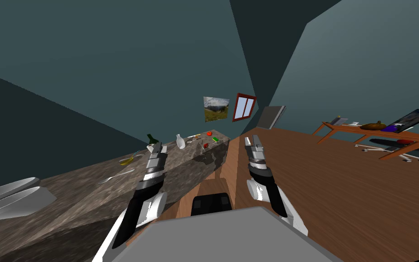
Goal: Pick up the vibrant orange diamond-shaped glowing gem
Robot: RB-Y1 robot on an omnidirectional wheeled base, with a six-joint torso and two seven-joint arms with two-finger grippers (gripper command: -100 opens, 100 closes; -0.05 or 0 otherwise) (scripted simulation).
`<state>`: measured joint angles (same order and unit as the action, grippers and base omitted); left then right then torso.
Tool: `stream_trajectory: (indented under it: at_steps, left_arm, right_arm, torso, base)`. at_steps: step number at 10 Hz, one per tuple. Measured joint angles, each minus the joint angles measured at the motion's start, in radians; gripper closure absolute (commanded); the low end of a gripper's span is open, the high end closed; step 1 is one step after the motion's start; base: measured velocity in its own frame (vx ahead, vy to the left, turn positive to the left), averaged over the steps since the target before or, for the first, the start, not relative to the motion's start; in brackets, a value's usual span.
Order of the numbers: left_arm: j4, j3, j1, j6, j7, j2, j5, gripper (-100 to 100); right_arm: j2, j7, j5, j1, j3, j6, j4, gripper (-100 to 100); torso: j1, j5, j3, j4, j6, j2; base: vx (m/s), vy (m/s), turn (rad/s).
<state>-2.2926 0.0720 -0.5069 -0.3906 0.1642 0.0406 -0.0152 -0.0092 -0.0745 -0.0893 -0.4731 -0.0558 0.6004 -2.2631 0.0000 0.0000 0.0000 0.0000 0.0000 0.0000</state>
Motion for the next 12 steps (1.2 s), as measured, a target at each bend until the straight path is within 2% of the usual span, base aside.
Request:
stream_trajectory:
  at_steps: [4,12]
  left_arm:
    - [0.009,0.028,0.034,0.108,-0.019,0.068,0.014,-100]
    - [0.013,0.072,0.079,0.312,-0.049,0.109,0.030,-100]
  right_arm:
    - [0.000,0.000,0.000,0.000,0.000,0.000,0.000,0]
    - [0.000,0.000,0.000,0.000,0.000,0.000,0.000,0]
  torso:
    - [0.002,0.000,-0.002,-0.001,0.000,-0.003]
    - [0.001,0.000,-0.001,0.000,0.000,-0.001]
  base:
    - [0.031,0.016,-0.006]
    - [0.022,0.021,-0.002]
